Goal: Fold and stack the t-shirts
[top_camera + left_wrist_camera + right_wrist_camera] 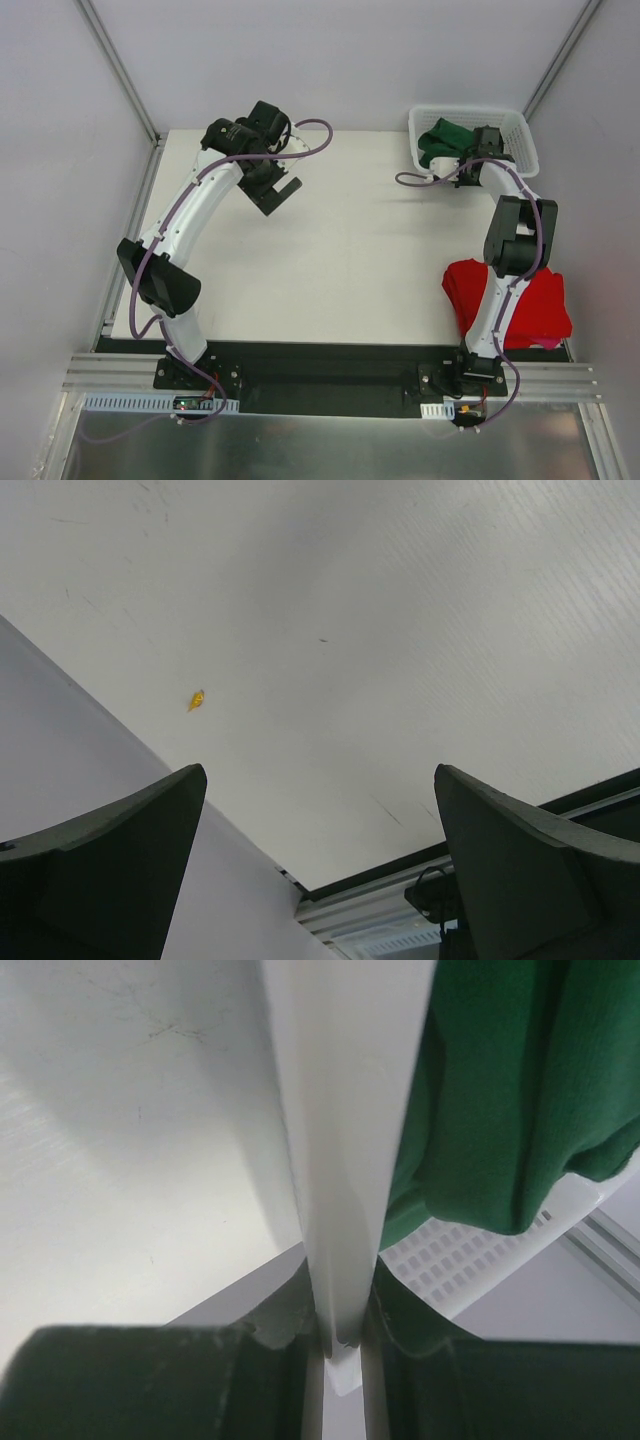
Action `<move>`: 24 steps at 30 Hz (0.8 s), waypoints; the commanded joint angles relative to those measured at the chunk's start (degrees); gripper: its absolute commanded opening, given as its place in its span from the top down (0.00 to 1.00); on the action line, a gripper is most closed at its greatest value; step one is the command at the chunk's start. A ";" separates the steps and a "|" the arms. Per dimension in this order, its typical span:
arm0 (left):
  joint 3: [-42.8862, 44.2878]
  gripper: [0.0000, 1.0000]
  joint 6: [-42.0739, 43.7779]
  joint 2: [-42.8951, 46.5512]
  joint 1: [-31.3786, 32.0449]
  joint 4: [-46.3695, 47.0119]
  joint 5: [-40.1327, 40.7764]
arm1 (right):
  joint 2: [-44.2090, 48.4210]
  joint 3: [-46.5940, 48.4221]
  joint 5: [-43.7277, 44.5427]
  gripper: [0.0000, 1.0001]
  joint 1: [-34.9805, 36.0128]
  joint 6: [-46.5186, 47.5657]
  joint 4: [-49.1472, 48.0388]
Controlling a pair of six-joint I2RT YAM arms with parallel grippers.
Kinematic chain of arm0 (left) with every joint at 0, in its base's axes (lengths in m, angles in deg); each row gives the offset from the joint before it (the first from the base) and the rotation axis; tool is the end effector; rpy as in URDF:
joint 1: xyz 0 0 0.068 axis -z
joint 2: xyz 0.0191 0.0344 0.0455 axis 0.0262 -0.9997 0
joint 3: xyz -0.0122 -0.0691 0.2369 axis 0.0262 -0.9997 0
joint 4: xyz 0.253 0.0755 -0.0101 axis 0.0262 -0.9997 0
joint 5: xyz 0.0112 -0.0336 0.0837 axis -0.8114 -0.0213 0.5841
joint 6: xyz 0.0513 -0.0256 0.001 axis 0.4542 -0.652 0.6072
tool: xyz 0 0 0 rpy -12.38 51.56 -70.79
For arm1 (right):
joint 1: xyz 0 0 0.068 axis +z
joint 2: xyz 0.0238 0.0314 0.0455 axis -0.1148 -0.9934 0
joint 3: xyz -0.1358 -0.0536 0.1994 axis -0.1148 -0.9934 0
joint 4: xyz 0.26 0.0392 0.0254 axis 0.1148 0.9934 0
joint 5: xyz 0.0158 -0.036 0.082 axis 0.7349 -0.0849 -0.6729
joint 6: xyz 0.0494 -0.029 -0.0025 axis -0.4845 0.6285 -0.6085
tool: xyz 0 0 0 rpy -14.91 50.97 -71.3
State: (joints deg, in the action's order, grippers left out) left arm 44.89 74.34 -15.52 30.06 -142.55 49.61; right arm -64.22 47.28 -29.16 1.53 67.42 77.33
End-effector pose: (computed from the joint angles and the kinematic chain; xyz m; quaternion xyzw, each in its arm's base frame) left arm 0.3154 -0.1651 0.3640 0.3935 0.8770 0.0521 0.2707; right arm 0.4703 -0.0457 0.1835 -0.7312 0.5716 -0.3375 0.1573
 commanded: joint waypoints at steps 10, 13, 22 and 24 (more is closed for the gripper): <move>2.14 0.01 0.50 -0.09 0.62 -1.32 0.76 | -3.00 4.63 7.25 0.98 -1.09 -4.43 2.08; 2.40 0.01 0.50 -0.18 0.62 -1.23 0.76 | -3.36 5.24 7.34 0.98 -1.09 -3.73 2.08; 3.19 0.01 0.68 -0.71 0.71 -1.32 1.11 | -4.76 6.92 7.86 0.98 -1.53 -3.02 2.08; 3.19 0.01 0.50 -0.88 0.71 -1.32 1.20 | -4.50 6.74 7.69 0.94 -1.53 -3.37 2.78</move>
State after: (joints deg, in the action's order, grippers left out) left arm 46.11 74.40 -15.69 30.06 -142.62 49.61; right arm -67.20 52.39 -26.13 1.45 65.63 80.96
